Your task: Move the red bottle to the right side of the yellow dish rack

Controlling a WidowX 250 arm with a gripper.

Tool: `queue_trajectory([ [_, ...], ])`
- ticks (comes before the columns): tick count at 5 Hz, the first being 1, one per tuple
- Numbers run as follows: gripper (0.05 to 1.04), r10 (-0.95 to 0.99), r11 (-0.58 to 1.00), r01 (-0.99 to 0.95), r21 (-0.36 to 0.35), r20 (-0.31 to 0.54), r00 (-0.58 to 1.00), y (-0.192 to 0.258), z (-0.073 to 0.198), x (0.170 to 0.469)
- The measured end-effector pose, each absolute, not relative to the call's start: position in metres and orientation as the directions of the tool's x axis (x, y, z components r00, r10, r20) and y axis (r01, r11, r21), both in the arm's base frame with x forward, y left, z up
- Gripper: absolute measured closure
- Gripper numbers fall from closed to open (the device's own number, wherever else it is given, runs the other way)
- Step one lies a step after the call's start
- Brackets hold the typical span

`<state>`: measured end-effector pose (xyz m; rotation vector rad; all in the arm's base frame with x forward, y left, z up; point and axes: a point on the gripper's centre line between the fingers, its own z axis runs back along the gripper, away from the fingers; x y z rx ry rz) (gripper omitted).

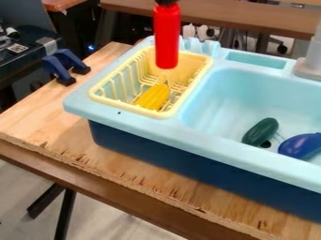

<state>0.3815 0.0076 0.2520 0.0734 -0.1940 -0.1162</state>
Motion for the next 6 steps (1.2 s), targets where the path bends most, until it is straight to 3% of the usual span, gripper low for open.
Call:
queue_trajectory([
  [2, 0.944, -0.161, 0.987, 0.158, 0.03, 0.162, 0.973, -0.002, 0.238, 0.409],
  [4, 0.944, -0.159, 0.987, 0.161, -0.003, 0.155, 0.975, -0.01, 0.23, 0.415],
  [5, 0.944, -0.134, 0.99, 0.139, -0.037, 0.121, 0.984, -0.004, 0.212, 0.414],
  [6, 0.944, -0.126, 0.991, 0.13, -0.025, 0.119, 0.985, -0.002, 0.211, 0.414],
])
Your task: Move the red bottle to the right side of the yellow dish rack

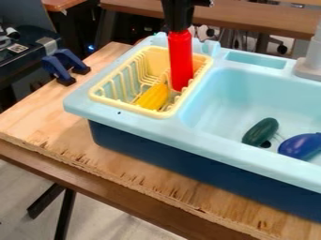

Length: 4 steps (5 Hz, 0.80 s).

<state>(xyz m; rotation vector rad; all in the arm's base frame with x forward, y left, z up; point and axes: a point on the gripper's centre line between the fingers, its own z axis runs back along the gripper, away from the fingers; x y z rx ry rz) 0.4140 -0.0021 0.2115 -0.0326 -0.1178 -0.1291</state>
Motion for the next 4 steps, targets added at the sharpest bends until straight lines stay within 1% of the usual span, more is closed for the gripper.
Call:
queue_trajectory([
  [1, 0.916, -0.144, 0.989, 0.148, -0.02, 0.136, 0.98, -0.001, 0.212, 0.416],
  [2, 0.696, -0.159, 0.985, 0.168, -0.04, 0.168, 0.973, 0.001, 0.205, 0.417],
  [3, 0.396, -0.142, 0.985, 0.159, -0.068, 0.21, 0.967, 0.002, 0.21, 0.412],
  [4, 0.114, -0.118, 0.988, 0.141, -0.068, 0.271, 0.955, 0.003, 0.23, 0.4],
])
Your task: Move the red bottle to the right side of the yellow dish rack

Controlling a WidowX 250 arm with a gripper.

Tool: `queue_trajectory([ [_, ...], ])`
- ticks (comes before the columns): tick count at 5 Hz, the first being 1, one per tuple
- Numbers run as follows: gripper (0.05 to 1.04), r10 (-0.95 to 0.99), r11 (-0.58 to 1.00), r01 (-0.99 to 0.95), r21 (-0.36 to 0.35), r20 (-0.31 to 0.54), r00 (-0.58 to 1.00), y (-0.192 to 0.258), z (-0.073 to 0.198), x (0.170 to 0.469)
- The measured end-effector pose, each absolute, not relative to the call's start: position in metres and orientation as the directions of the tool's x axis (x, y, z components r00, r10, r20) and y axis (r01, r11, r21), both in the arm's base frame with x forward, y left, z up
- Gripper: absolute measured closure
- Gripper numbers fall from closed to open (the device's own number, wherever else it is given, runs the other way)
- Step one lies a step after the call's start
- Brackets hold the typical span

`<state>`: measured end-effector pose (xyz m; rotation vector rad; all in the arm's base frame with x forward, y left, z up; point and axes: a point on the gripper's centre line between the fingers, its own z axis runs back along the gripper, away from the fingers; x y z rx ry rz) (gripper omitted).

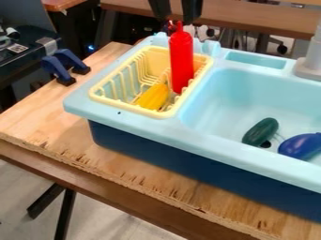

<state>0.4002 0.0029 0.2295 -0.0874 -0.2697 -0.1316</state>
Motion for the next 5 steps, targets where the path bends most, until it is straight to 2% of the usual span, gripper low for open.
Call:
queue_trajectory([
  [1, 0.077, -0.107, 0.989, 0.132, -0.064, 0.298, 0.949, 0.002, 0.239, 0.386],
  [2, 0.081, -0.132, 0.987, 0.151, -0.052, 0.263, 0.956, -0.003, 0.248, 0.365],
  [3, 0.081, -0.122, 0.992, 0.124, -0.005, 0.119, 0.985, -0.01, 0.231, 0.34],
  [4, 0.081, -0.189, 0.982, 0.189, 0.009, 0.093, 0.978, -0.031, 0.214, 0.329],
  [5, 0.081, -0.246, 0.969, 0.241, 0.054, 0.119, 0.962, -0.051, 0.199, 0.33],
])
